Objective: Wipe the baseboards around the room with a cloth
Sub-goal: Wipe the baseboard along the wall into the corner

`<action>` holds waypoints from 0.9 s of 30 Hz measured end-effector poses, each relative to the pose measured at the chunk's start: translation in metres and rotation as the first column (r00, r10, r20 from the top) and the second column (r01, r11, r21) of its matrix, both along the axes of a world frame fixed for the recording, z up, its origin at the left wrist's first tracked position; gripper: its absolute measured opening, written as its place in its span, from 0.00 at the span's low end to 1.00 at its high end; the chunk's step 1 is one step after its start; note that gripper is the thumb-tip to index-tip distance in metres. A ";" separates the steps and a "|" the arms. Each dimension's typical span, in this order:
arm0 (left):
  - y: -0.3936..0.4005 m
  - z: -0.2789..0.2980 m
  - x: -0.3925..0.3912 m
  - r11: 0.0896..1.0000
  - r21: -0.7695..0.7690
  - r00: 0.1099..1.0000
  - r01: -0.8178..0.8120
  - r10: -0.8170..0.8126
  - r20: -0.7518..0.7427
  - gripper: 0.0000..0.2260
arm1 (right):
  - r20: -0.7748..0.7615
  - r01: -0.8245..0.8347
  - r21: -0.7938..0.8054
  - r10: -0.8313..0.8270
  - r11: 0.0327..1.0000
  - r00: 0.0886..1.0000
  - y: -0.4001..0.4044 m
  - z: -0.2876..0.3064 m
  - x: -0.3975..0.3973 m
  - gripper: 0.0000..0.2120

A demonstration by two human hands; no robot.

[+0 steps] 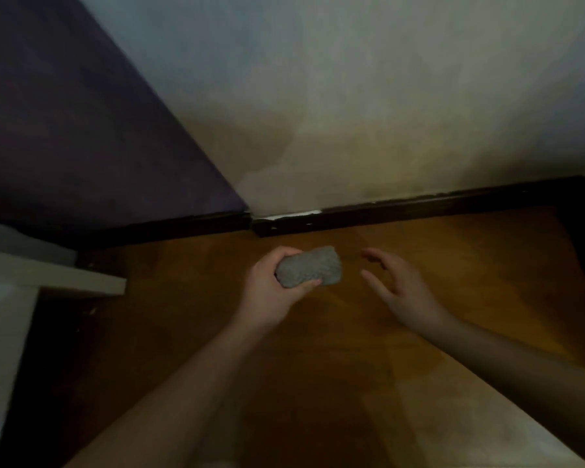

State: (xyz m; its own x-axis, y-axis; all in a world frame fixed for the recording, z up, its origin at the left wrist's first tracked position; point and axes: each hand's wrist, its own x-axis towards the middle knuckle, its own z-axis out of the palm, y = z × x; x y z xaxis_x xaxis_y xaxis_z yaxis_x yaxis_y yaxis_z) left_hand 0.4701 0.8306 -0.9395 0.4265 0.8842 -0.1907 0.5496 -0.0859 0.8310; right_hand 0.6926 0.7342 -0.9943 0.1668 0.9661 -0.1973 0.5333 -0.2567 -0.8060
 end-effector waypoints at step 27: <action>-0.020 -0.057 -0.172 0.701 -0.084 0.704 -0.708 0.711 0.002 0.23 | 0.619 -0.756 -0.184 0.672 0.628 0.407 0.089 -0.098 -0.133 0.31</action>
